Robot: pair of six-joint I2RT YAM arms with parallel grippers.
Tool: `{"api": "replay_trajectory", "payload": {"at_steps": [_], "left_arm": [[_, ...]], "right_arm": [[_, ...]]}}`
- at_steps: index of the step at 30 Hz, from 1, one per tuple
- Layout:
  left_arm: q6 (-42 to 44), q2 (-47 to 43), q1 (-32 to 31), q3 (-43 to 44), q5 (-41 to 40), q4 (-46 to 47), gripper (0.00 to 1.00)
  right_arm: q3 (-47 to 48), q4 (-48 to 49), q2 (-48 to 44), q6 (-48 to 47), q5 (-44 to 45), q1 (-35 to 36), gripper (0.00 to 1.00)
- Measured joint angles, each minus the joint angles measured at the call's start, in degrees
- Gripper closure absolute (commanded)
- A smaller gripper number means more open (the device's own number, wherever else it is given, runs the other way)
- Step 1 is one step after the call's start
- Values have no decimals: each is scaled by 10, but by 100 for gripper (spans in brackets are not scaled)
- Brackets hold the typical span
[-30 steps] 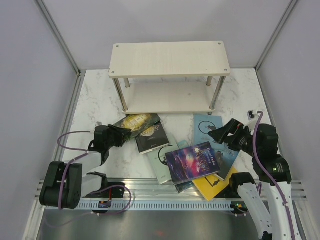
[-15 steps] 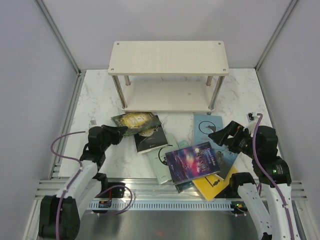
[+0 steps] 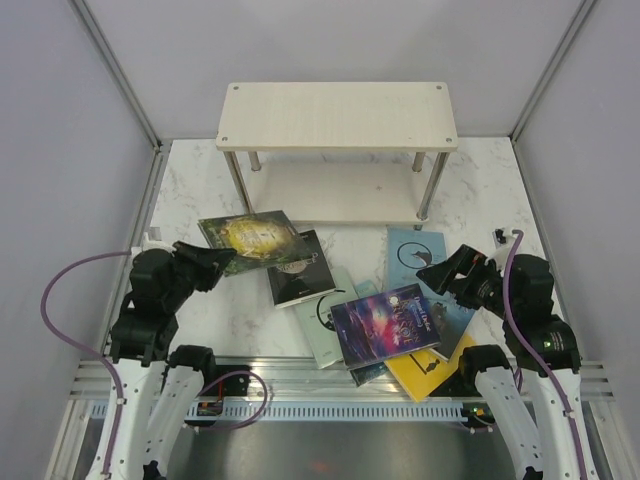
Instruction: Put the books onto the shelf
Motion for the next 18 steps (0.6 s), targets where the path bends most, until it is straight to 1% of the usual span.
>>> {"api": "replay_trajectory", "payload": {"at_steps": [4, 7, 11, 14, 18], "left_arm": [[0, 12, 0, 80, 16, 5, 98], [-1, 41, -1, 138, 28, 35, 98], [-18, 99, -1, 214, 40, 85, 98], [-23, 145, -2, 263, 44, 78, 98], [-47, 202, -4, 298, 43, 94, 98]], "right_arm": [[-3, 0, 0, -4, 0, 0, 2], [-7, 0, 0, -6, 0, 0, 2], [-8, 0, -2, -7, 0, 0, 2], [-8, 0, -6, -8, 0, 0, 2], [-10, 0, -8, -9, 0, 1, 2]]}}
